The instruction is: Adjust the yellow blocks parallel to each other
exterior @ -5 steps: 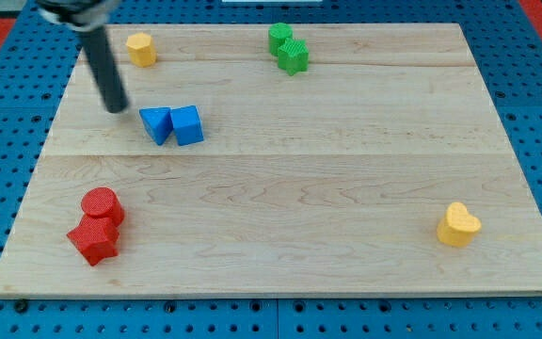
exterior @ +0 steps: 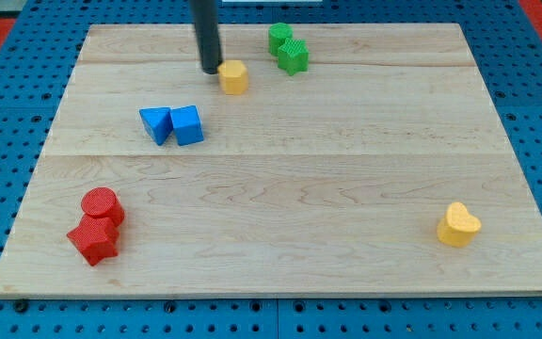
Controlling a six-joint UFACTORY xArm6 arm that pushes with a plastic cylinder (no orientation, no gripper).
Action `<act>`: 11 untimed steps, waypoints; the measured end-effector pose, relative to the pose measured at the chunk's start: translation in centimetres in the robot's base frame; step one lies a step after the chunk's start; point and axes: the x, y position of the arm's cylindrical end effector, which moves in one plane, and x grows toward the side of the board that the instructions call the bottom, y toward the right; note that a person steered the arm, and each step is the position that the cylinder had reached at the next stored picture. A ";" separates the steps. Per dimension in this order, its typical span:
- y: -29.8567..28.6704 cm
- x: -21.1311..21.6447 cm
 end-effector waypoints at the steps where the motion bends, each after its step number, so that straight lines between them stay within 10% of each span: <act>1: 3.7 1.3; 4: 18.4 17.1; 7: 32.6 18.6; 8: 38.1 25.5; 9: 34.6 30.0; 11: 23.9 26.2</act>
